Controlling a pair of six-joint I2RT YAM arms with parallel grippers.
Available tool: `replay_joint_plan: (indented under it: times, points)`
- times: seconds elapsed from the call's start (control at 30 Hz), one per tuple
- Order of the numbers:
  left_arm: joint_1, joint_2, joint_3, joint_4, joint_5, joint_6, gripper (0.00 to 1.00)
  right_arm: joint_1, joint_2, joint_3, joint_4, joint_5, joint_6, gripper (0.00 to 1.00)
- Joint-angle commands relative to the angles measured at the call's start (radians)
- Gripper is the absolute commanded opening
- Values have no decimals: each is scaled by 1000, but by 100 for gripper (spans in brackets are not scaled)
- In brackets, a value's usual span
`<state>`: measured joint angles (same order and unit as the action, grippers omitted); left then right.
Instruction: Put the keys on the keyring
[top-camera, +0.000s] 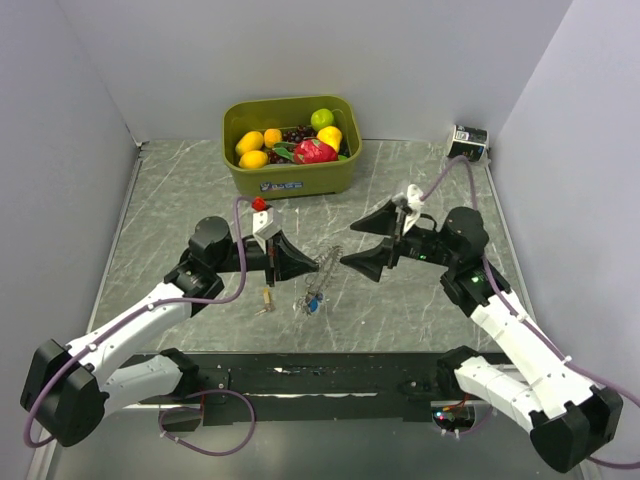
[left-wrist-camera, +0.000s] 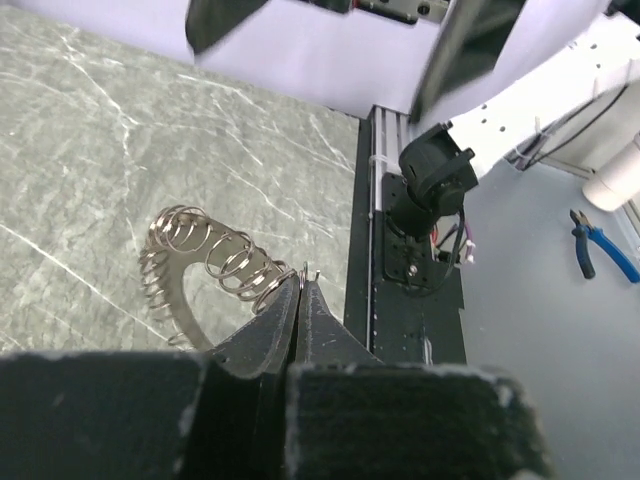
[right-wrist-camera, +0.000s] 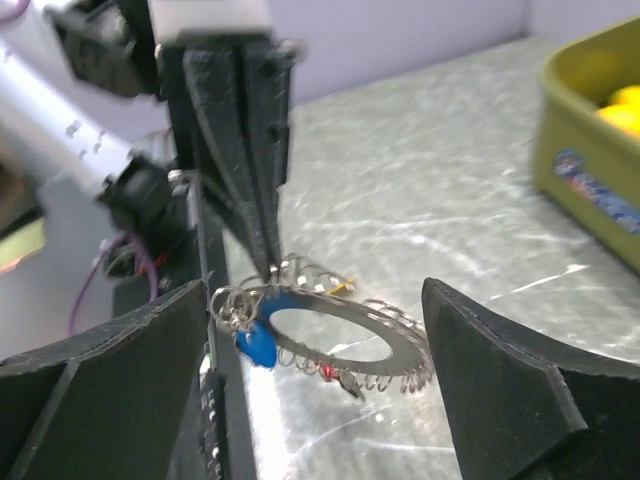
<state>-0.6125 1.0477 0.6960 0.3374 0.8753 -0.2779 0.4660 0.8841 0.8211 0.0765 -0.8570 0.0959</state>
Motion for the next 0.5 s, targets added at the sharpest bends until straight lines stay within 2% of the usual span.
replay_joint_plan:
  times: [0.0,0.03,0.17,0.47]
  points:
    - [-3,-54,-44,207,-25,-72,1,-43,-27,-20,157,-17,100,96]
    - [-3,-60,-56,230,-33,-82,1,-43,-27,-16,145,-8,93,100]
    - [-3,-87,-89,275,-74,-107,1,-44,-33,-5,126,10,77,100]
    - [-3,-115,-24,124,-151,-129,1,-40,21,6,135,-66,99,100]
